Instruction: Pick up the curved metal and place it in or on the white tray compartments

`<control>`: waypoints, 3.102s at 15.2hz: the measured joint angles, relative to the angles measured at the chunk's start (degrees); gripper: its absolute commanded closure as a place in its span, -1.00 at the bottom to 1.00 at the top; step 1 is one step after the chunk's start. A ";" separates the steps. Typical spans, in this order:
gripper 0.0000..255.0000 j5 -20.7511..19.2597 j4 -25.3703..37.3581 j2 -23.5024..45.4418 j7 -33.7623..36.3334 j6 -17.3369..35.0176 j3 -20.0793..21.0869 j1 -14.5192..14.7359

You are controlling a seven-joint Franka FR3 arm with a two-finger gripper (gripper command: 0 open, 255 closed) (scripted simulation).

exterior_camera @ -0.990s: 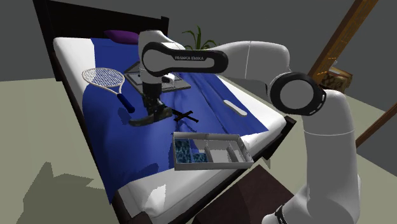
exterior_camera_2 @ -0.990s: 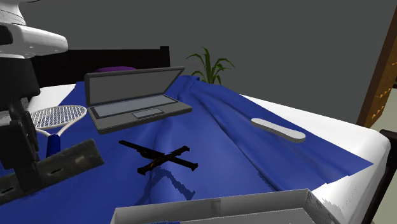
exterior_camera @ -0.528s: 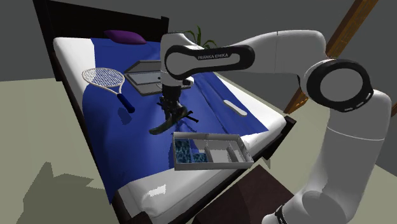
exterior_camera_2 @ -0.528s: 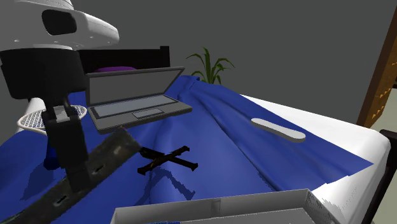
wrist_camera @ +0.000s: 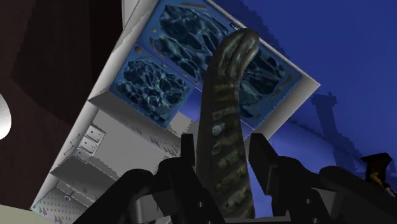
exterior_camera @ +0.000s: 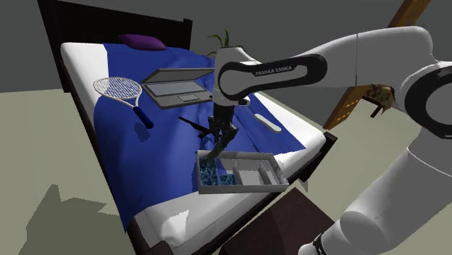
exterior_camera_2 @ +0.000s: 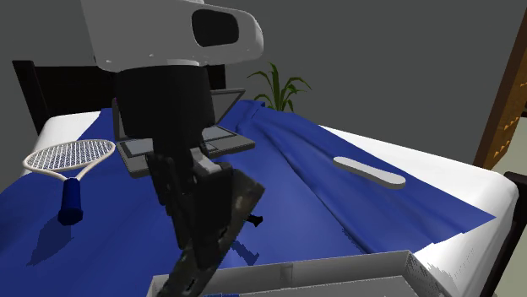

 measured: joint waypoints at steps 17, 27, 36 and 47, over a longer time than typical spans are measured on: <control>1.00 5.41 -22.72 -16.76 -12.77 6.99 -5.25 -3.58; 1.00 4.36 -25.53 -13.17 -11.87 13.54 -4.64 -3.81; -1.00 4.50 -25.87 -13.11 -11.79 13.66 -4.55 -3.69; -1.00 4.96 -20.58 -15.80 -12.46 5.81 -5.20 -3.75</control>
